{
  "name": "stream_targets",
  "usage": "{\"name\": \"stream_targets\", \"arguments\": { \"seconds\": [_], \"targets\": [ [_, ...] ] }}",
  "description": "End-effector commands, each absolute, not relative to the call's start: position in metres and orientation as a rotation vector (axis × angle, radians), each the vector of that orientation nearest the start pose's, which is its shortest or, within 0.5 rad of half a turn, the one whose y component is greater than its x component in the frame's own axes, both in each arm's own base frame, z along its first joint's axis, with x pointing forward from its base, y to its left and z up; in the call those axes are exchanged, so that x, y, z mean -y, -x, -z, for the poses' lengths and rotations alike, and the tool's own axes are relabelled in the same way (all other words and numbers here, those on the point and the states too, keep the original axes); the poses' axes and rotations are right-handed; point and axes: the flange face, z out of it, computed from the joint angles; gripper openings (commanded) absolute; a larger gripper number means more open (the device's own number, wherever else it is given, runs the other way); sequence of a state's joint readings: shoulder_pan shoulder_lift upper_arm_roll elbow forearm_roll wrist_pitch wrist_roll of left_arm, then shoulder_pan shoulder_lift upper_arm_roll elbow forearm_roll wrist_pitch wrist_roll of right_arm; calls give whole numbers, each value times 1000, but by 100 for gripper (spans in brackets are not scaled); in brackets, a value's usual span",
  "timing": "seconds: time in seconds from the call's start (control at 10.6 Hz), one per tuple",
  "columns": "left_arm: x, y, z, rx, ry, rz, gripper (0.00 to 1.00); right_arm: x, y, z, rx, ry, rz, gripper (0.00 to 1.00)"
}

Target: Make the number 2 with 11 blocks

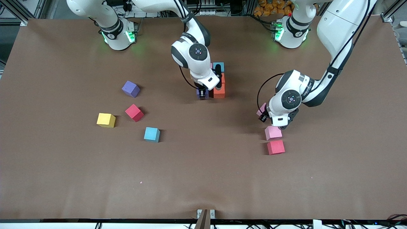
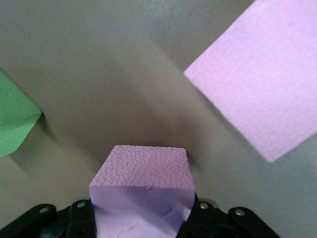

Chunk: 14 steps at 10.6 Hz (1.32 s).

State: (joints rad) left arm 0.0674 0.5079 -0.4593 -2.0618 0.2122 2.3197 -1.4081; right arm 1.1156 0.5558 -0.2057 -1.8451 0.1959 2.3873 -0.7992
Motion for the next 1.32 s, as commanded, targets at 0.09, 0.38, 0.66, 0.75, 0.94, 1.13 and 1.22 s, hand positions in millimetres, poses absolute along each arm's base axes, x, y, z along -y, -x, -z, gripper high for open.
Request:
{"name": "stream_targets", "arguments": {
  "seconds": [0.09, 0.38, 0.66, 0.75, 0.94, 1.13, 1.22],
  "targets": [
    [220, -548, -219, 1334, 2762, -185, 49, -519, -380, -220, -2303, -2178, -3, 21],
    [262, -561, -261, 1434, 2711, -141, 49, -523, -382, -212, -2292, -2208, 3, 21],
    [286, -561, -281, 1487, 2701, -127, 49, -528, -386, -207, -2281, -2214, 0, 21],
    [295, -562, -287, 1501, 2707, -114, 49, -529, -387, -206, -2281, -2213, -2, 21],
    [306, -566, -302, 1535, 2720, -89, 49, -532, -387, -205, -2281, -2213, -5, 21],
    [311, -566, -311, 1533, 2732, -81, 49, -532, -387, -203, -2281, -2213, -3, 21],
    [311, -566, -312, 1532, 2734, -80, 49, -532, -387, -201, -2281, -2211, -1, 21]
  ]
}}
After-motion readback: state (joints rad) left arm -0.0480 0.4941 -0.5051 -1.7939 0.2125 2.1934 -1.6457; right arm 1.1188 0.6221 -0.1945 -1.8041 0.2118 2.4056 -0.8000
